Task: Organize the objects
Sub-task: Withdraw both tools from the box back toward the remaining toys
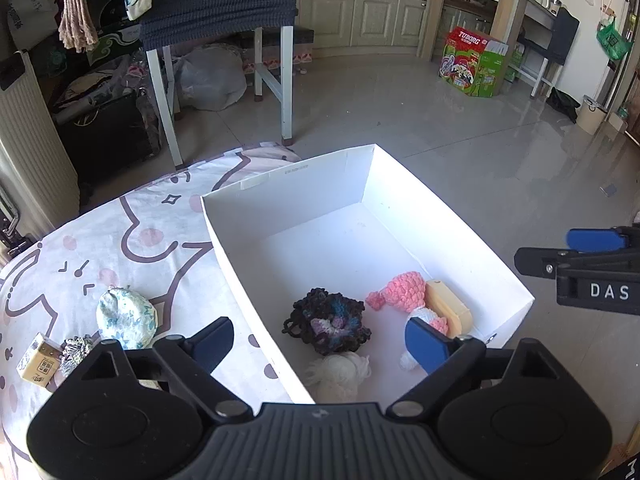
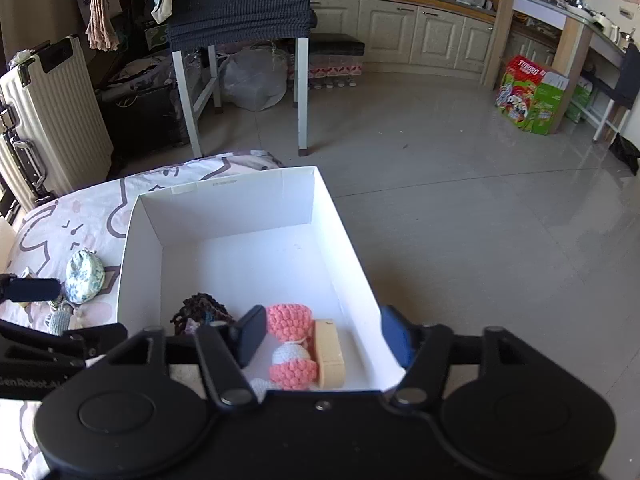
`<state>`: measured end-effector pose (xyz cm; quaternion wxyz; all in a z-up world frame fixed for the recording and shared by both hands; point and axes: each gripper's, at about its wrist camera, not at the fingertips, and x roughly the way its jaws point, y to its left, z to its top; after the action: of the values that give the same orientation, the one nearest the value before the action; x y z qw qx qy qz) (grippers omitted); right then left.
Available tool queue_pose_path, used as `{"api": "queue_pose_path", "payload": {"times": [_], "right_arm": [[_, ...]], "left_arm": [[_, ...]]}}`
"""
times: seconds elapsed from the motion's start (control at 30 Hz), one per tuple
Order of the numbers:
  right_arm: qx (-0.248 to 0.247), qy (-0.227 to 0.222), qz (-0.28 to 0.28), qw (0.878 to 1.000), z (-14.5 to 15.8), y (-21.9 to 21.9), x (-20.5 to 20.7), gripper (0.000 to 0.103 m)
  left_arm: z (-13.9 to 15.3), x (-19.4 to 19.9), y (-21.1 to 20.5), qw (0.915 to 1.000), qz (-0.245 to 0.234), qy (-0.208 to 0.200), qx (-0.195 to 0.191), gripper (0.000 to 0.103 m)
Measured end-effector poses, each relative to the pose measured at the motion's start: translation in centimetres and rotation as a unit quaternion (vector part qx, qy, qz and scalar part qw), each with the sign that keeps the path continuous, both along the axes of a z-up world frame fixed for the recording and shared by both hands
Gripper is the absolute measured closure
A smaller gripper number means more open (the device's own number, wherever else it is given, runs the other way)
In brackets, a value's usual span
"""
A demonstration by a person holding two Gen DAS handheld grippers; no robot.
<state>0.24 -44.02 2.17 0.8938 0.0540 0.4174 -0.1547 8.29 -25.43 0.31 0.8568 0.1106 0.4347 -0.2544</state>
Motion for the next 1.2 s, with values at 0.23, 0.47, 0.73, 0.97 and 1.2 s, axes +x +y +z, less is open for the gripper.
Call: {"api": "queue_pose_path", "payload": {"times": [0.23, 0.47, 0.73, 0.97, 1.2], "right_arm": [[-0.003, 0.007, -0.013, 1.000, 0.2, 0.4, -1.3, 0.014], [-0.024, 0.014, -0.027, 0.999, -0.3, 0.7, -2.3, 0.001], [-0.027, 0.014, -0.029, 0.999, 0.0, 0.6, -3.0, 0.000], [-0.026, 0.016, -0.035, 0.999, 0.0, 0.4, -2.9, 0.000], [-0.028, 0.011, -0.022, 0.999, 0.1, 1.2, -1.5, 0.000]], "left_arm": [[0.4, -0.6, 1.1, 1.0000, 0.006, -0.004, -0.003, 0.003], [0.4, -0.7, 1.9, 0.9998, 0.018, 0.000, -0.008, 0.000], [0.2, -0.9, 1.9, 0.9998, 0.021, 0.000, -0.005, 0.000], [0.2, -0.6, 2.5, 0.9994, 0.033, 0.000, -0.010, 0.000], [-0.1, 0.1, 4.4, 0.9984, 0.057, 0.004, -0.009, 0.000]]}}
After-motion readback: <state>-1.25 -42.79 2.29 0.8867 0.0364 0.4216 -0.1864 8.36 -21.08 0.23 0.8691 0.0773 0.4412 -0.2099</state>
